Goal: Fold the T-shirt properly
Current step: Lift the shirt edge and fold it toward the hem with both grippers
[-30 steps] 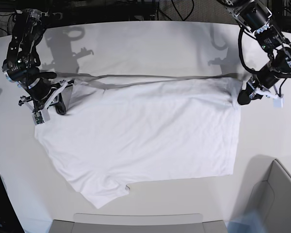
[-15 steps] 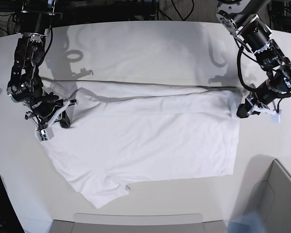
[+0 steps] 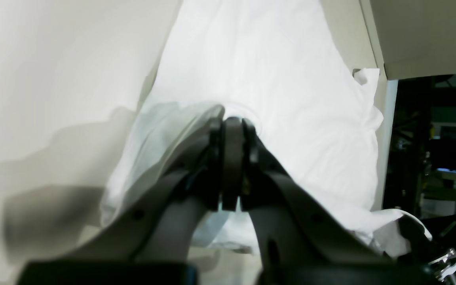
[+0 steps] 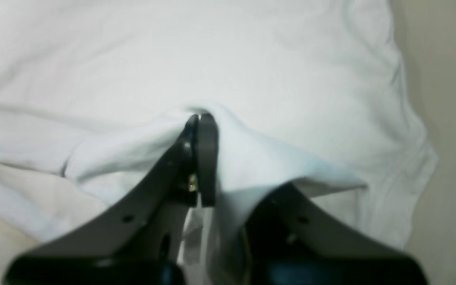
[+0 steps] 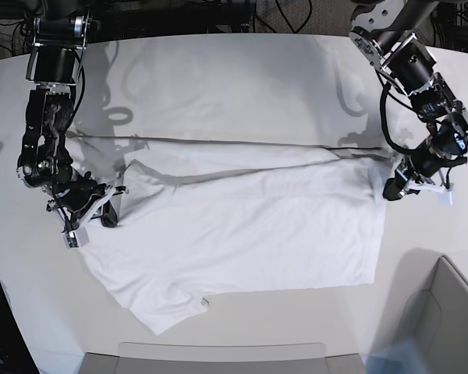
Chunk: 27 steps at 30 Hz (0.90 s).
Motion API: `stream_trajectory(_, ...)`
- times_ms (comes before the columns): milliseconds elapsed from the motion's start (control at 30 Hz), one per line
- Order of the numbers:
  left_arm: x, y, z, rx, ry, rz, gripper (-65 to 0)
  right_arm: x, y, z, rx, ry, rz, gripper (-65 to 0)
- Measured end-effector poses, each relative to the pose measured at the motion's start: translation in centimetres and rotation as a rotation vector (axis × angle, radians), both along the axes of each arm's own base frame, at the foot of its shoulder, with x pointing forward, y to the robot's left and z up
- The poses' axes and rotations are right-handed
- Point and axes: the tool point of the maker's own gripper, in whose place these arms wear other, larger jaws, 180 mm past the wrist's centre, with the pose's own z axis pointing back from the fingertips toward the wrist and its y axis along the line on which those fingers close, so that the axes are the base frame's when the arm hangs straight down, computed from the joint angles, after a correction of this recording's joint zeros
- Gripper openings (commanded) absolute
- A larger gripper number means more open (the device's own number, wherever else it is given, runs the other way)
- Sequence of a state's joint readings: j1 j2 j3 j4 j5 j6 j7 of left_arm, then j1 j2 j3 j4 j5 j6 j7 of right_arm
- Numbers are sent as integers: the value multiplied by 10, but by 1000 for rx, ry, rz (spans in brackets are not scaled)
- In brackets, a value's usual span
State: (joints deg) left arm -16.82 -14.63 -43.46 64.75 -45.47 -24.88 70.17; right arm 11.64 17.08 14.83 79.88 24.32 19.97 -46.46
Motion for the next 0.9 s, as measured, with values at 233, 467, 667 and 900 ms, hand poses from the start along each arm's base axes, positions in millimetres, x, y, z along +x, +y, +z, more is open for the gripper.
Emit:
stream_trajectory(233,8,-6,-23,-75,34,40,-650,14,-1,-16,41,-7,-23,-650)
stream_trajectory(467,12,-2,-23,-59,24,62,-650,20,5,-21,50,-40,-5,-650)
stream_trajectory(667,30,5,-7,-46,-38,97,-650,41,3,-2,75,-110,-25,-650)
stream_trajectory(900,28,4,-10,-46,-27,93,-650,39,-7,-24,78,-38,-54,-598)
